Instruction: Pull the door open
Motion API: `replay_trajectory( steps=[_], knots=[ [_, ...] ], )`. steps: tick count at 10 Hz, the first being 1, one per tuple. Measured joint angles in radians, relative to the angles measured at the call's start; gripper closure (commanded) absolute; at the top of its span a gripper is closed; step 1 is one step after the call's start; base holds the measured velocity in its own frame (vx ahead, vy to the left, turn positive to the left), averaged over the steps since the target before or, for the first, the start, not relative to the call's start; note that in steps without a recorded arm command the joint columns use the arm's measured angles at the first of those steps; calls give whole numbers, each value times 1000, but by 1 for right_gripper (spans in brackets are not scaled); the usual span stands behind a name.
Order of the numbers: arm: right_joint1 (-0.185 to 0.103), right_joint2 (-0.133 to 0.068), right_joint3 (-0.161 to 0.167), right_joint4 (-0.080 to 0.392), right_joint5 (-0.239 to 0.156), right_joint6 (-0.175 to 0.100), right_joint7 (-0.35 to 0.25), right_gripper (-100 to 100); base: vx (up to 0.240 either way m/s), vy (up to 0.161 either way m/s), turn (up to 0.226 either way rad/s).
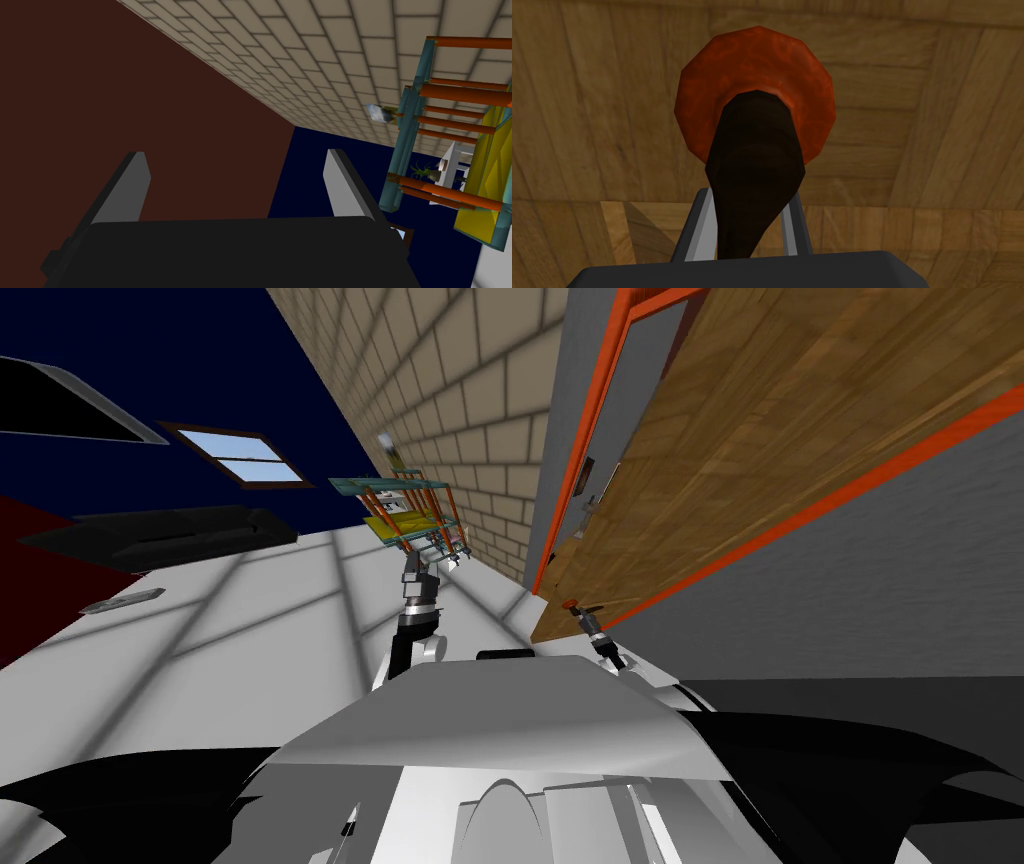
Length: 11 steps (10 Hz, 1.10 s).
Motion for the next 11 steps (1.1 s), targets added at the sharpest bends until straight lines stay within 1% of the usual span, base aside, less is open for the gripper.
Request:
replay_trajectory(
  steps=[1,2,3,4,5,6,7,8,9,10,11],
  knots=[
    [-3,5,-2,-17,0,24,6,100,-90,-41,26],
    [-15,9,0,-5,1,28,9,100,-27,-13,-22],
    [-24,13,2,13,3,20,9,100,-103,-55,96],
    [-41,20,0,28,3,24,14,100,-165,-68,155],
    [-66,25,-1,49,3,28,17,100,-177,-76,143],
    [-59,27,-6,5,1,64,23,100,-129,-69,69],
    [-81,35,-4,25,3,70,27,100,-96,-56,49],
    [-101,41,-2,55,5,62,30,100,-132,-66,103],
    [-134,50,-1,96,7,55,33,100,-111,-56,65],
    [-138,53,-2,94,7,61,36,100,-42,-26,1],
    [-133,55,-2,82,7,69,38,100,-137,-59,102]
  ],
)
